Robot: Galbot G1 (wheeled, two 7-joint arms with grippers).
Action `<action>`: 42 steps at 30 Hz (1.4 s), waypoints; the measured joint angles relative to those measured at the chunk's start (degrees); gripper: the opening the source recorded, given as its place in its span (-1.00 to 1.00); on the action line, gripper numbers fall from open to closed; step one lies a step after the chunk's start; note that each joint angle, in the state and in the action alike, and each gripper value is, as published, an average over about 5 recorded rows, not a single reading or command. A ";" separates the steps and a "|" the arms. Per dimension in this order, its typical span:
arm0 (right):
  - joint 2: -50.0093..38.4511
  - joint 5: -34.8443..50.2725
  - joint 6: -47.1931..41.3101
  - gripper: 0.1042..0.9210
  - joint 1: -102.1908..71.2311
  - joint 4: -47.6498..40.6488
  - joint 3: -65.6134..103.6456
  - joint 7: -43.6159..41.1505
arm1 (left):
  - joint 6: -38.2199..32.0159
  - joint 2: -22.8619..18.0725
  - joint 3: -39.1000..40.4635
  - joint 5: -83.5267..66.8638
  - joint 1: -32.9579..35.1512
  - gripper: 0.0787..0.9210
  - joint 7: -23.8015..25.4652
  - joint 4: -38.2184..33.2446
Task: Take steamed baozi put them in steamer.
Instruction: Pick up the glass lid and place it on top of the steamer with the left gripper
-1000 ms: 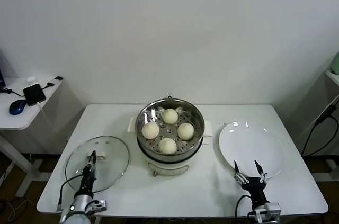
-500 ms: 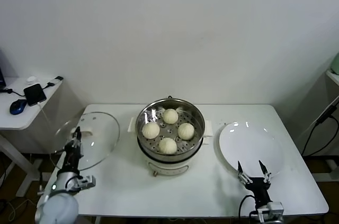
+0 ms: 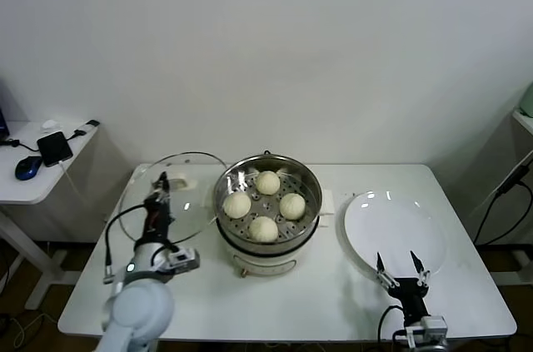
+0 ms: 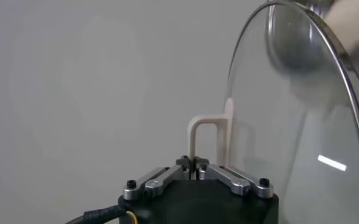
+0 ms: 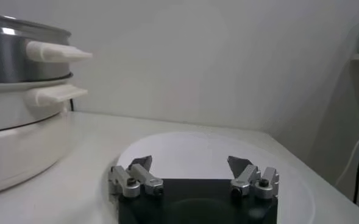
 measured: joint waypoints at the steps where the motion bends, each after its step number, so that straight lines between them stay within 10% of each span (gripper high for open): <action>1: -0.05 -0.04 0.11 0.76 -0.03 -0.09 -0.01 -0.01 | 0.80 -0.66 1.46 0.98 -0.65 -0.87 0.72 -0.18; 23: -1.13 0.47 3.54 0.76 -1.22 -2.07 0.38 0.76 | 9.41 -15.77 22.76 17.81 -11.30 -0.87 7.43 7.58; 42: 0.22 -0.39 5.65 0.76 -0.99 -2.35 0.47 1.69 | 9.84 -18.60 24.58 21.67 -13.04 -0.87 4.38 15.34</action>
